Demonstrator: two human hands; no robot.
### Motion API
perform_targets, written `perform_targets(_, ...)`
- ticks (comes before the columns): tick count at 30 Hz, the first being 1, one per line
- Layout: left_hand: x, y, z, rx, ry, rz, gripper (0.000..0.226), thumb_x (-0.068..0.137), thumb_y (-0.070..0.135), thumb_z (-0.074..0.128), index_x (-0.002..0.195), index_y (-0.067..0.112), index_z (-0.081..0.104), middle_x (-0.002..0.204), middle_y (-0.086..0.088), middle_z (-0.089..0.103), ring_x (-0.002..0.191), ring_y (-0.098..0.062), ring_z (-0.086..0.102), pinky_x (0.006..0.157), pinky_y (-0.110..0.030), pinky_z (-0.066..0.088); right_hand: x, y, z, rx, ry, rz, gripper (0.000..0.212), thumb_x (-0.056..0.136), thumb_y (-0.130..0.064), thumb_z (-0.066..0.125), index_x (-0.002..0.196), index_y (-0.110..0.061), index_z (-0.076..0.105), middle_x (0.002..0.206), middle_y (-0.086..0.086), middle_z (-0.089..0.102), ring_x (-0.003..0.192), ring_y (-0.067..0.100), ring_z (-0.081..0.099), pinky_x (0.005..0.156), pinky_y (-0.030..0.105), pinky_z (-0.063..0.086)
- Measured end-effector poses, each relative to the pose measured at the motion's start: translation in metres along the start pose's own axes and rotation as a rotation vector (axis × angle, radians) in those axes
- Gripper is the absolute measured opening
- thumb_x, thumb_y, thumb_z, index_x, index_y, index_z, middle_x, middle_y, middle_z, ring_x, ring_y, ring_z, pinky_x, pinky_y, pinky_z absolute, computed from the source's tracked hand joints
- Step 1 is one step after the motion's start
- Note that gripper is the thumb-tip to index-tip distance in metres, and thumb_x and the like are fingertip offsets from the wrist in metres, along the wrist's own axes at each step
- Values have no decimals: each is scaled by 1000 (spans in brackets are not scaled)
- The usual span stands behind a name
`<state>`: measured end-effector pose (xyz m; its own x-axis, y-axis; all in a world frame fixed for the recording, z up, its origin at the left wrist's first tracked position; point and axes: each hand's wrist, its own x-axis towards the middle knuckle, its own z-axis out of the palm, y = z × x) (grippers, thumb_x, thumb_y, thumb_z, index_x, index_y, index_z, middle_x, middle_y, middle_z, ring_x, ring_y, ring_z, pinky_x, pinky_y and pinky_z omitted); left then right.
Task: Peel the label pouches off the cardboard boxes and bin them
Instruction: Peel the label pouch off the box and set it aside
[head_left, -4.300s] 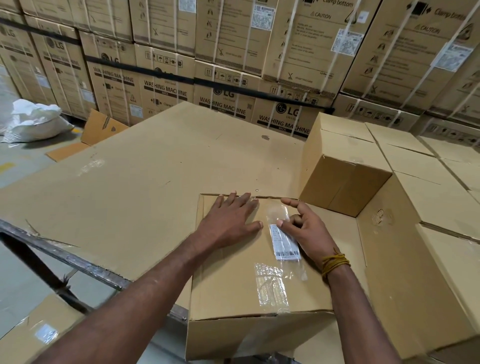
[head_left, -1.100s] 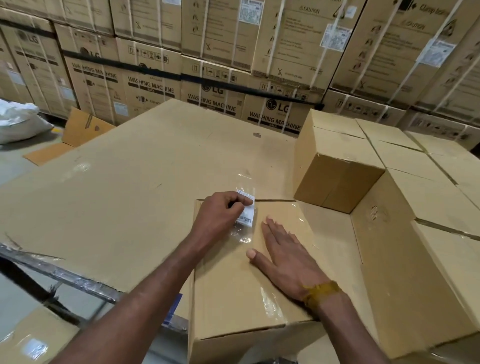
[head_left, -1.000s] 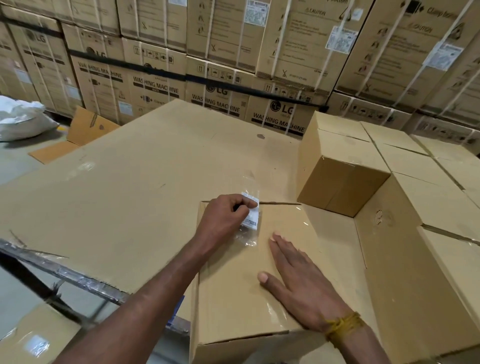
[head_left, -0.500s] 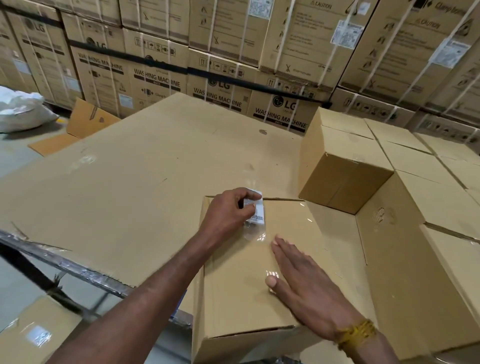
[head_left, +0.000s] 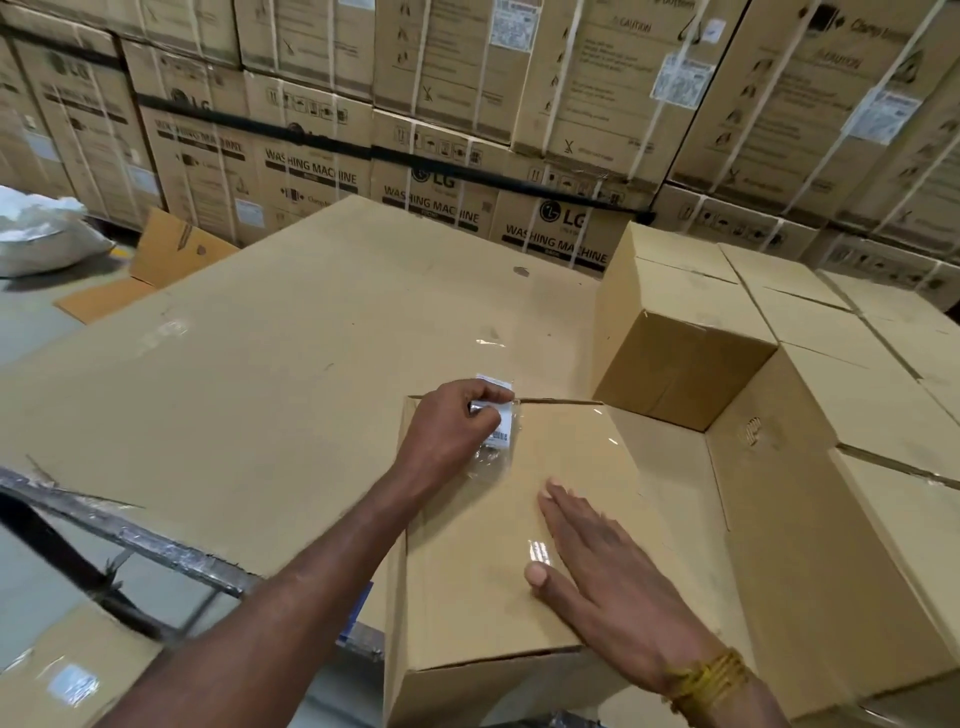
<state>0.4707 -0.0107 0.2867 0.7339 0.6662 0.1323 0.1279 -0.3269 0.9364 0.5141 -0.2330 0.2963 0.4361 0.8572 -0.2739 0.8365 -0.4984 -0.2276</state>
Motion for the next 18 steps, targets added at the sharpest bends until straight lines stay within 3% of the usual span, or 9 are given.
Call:
perform_targets(3,1,0,1,17,-25,4,35,87,7,54,108,25,76,84,18,66,58,11,54,64,-20,44,21,7,-9,5,-8,50,78,91,-71,9,156,-34,-14,160,-21,-23,147,-2,-19,117,22,-11)
perform_targets(8,3,-3,3,42,-38,14,34,88,8,55,108,27,76,93,18,69,63,16,55,57,-9,38,75,3,-18,16,67,129,84,96,-70,18,159,-19,-7,165,-3,-17,152,11,-12,123,32,-6)
perform_targets(11,3,-5,1,18,-39,17,34,88,8,54,108,26,75,97,19,70,62,12,55,57,-13,41,53,-4,-11,22,56,65,84,95,-71,18,158,-23,-10,163,-9,-22,150,6,-16,121,27,-9)
perform_targets(15,2,-8,0,24,-46,45,34,89,7,55,109,26,75,94,20,68,61,14,54,55,-8,37,6,2,-2,16,-12,-30,80,91,-73,11,155,-34,-17,156,-24,-29,145,-3,-22,116,20,-12)
perform_targets(18,3,-7,2,54,-67,56,34,88,8,56,108,27,76,97,18,70,66,16,54,57,-6,36,23,11,-12,22,-31,12,79,91,-72,11,156,-33,-12,160,-21,-22,148,-1,-17,119,23,-9)
